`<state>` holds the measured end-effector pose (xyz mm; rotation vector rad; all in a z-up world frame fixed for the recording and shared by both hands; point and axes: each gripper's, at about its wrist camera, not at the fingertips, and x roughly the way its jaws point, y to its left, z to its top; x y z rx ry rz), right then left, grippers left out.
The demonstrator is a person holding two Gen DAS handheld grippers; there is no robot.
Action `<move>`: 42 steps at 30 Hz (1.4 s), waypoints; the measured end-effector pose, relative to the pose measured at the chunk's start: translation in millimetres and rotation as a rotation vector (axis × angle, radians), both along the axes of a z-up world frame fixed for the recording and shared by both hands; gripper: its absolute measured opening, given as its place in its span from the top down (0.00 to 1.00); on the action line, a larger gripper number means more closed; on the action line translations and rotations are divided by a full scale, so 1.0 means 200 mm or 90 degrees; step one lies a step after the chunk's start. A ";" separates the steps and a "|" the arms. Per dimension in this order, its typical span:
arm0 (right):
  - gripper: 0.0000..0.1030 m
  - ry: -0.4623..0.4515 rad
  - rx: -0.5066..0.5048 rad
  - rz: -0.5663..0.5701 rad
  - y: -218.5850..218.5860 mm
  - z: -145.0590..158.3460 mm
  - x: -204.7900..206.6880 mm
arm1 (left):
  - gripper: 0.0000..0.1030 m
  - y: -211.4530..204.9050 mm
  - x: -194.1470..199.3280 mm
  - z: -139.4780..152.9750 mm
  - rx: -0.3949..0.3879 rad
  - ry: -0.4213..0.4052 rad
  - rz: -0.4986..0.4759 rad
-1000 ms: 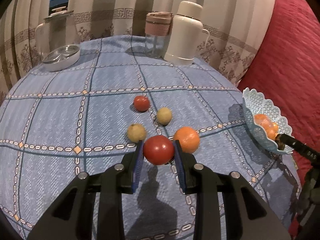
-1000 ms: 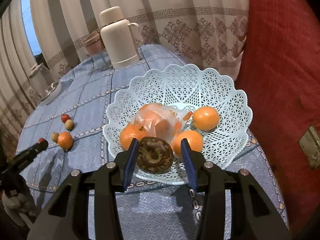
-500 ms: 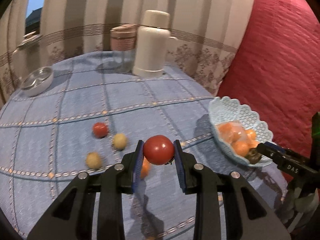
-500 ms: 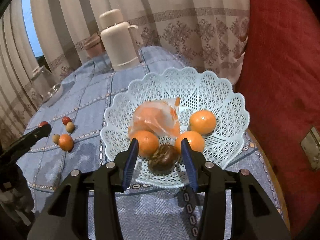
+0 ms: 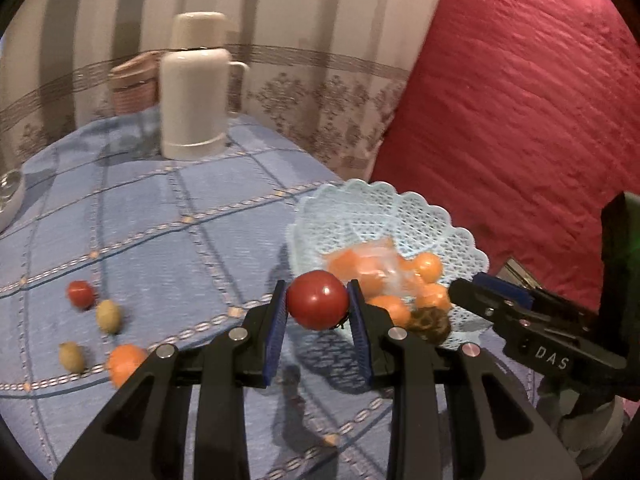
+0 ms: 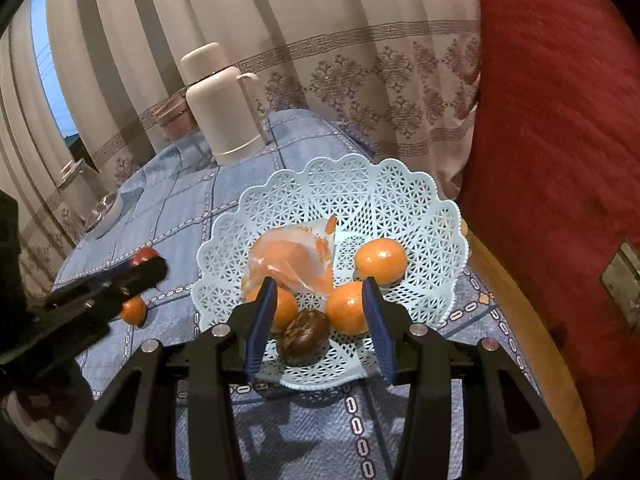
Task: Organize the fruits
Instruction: 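Carry the red tomato in the left tool into the basket and open it, then move both tools back over the loose fruits on the table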
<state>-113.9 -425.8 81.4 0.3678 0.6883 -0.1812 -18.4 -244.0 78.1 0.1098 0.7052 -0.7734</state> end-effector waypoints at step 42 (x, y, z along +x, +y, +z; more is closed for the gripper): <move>0.48 -0.032 0.008 0.025 0.09 0.03 -0.01 | 0.26 0.18 0.16 -0.07 -0.024 0.036 0.092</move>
